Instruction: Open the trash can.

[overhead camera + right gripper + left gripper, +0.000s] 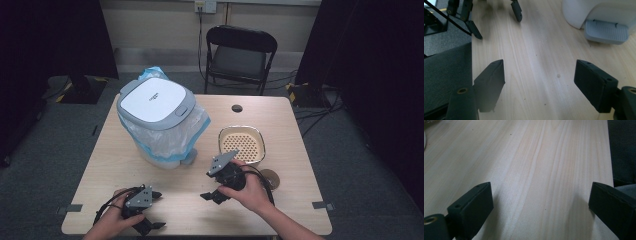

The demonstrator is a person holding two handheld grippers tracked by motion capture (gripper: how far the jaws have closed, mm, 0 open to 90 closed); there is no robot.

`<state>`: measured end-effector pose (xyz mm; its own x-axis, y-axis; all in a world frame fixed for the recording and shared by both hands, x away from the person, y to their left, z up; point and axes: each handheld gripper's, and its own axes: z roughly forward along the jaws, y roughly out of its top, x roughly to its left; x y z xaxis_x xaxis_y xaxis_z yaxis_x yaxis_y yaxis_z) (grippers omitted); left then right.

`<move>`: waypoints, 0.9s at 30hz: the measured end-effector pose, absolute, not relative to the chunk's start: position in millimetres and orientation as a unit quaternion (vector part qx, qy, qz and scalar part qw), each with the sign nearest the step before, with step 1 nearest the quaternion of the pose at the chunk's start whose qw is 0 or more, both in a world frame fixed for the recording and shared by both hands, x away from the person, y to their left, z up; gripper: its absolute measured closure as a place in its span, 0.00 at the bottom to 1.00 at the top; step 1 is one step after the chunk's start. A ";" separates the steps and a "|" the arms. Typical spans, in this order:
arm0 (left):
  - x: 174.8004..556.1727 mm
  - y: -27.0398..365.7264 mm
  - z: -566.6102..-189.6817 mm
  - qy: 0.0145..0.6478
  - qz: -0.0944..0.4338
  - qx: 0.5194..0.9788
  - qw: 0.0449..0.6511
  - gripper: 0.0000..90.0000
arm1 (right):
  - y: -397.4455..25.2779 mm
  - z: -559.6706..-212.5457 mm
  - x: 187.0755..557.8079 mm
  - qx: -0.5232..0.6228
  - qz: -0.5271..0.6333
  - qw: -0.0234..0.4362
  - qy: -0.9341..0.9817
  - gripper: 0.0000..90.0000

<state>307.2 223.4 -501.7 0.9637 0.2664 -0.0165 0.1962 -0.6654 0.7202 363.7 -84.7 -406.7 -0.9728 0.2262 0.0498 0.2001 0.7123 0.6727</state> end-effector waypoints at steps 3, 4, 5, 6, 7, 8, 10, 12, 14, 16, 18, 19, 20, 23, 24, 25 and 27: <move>307.2 223.4 -501.8 0.127 0.045 0.911 0.389 0.06 | -84.4 -397.2 366.8 0.118 0.361 0.013 0.925 0.28; 307.2 223.4 -501.7 0.127 0.045 0.911 0.389 0.06 | -84.1 -394.1 367.8 0.118 0.361 0.013 0.925 0.28; 307.2 223.4 -501.7 0.127 0.045 0.911 0.389 0.06 | -83.8 -391.0 368.9 0.115 0.360 0.015 0.926 0.28; 307.2 223.4 -501.7 0.127 0.045 0.911 0.389 0.06 | -83.2 -388.2 369.4 0.116 0.357 0.014 0.927 0.28; 307.2 223.4 -501.7 0.127 0.045 0.911 0.389 0.06 | -82.6 -385.5 370.2 0.115 0.355 0.014 0.928 0.28; 307.2 223.4 -501.7 0.127 0.045 0.911 0.389 0.06 | -82.3 -383.0 371.5 0.114 0.353 0.016 0.928 0.27; 307.3 223.3 -501.9 0.127 0.045 0.911 0.391 0.06 | -82.2 -380.4 372.8 0.113 0.352 0.018 0.929 0.27; 307.2 223.3 -501.8 0.127 0.045 0.911 0.390 0.06 | -82.5 -375.5 375.2 0.115 0.351 0.024 0.929 0.27; 307.2 223.4 -501.7 0.127 0.045 0.911 0.389 0.06 | -84.2 -367.4 379.3 0.115 0.355 0.029 0.927 0.27; 307.2 223.4 -501.7 0.127 0.045 0.911 0.389 0.06 | -84.7 -364.9 381.2 0.113 0.358 0.031 0.926 0.27; 307.3 223.4 -501.6 0.127 0.045 0.912 0.389 0.06 | -85.7 -359.4 383.7 0.115 0.362 0.032 0.924 0.27; 307.3 223.3 -501.9 0.127 0.045 0.911 0.390 0.06 | -86.2 -354.3 386.5 0.116 0.366 0.032 0.923 0.27; 307.2 223.4 -501.7 0.127 0.045 0.911 0.389 0.06 | -86.2 -351.9 388.1 0.115 0.366 0.034 0.923 0.26; 307.2 223.4 -501.7 0.127 0.045 0.911 0.389 0.06 | -86.2 -345.2 392.5 0.115 0.368 0.037 0.922 0.26; 307.2 223.4 -501.7 0.127 0.045 0.911 0.389 0.06 | -86.1 -342.9 394.0 0.113 0.368 0.039 0.922 0.26; 307.3 223.4 -501.9 0.127 0.045 0.911 0.391 0.06 | -85.8 -341.1 395.4 0.113 0.368 0.039 0.922 0.26; 307.4 223.2 -501.9 0.126 0.046 0.910 0.392 0.06 | -85.7 -336.7 398.2 0.115 0.364 0.047 0.923 0.25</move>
